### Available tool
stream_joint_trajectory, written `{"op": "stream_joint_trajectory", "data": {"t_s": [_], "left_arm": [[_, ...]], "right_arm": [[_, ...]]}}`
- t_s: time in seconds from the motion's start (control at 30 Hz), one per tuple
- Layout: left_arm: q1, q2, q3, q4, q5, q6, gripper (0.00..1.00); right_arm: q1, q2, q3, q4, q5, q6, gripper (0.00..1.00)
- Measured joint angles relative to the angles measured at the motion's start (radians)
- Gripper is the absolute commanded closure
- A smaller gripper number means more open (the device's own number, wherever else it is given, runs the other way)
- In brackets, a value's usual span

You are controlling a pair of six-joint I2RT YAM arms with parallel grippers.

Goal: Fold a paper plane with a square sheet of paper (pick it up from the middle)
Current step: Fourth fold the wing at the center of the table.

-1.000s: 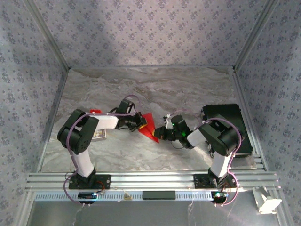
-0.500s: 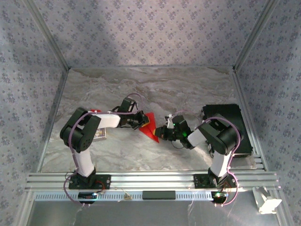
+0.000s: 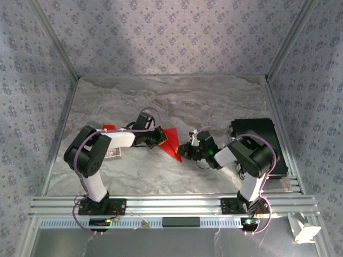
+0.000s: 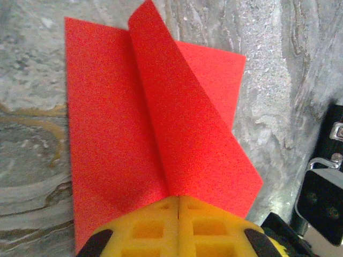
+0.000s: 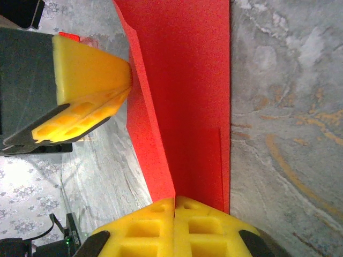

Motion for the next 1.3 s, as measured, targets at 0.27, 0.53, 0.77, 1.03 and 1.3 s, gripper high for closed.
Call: {"op": "stream_joint_trajectory", "data": {"t_s": [0.27,0.53,0.77,1.03,1.3], "left_arm": [[0.000,0.001,-0.017,-0.045,-0.016,-0.008,1.00],[0.000,-0.002,-0.031,-0.040,-0.011,-0.013,1.00],[0.000,-0.017,-0.050,-0.031,-0.016,-0.026,1.00],[-0.003,-0.028,-0.058,-0.039,-0.025,-0.027,1.00],[-0.007,-0.046,-0.064,-0.052,-0.039,-0.025,0.98]], "right_arm": [[0.000,-0.002,0.001,-0.006,0.001,0.000,1.00],[-0.001,-0.013,0.002,-0.024,0.005,0.000,1.00],[0.000,-0.013,0.005,-0.032,0.004,0.000,1.00],[0.000,-0.013,0.006,-0.033,0.003,0.000,1.00],[-0.005,-0.004,0.011,-0.031,-0.015,0.011,1.00]]}}
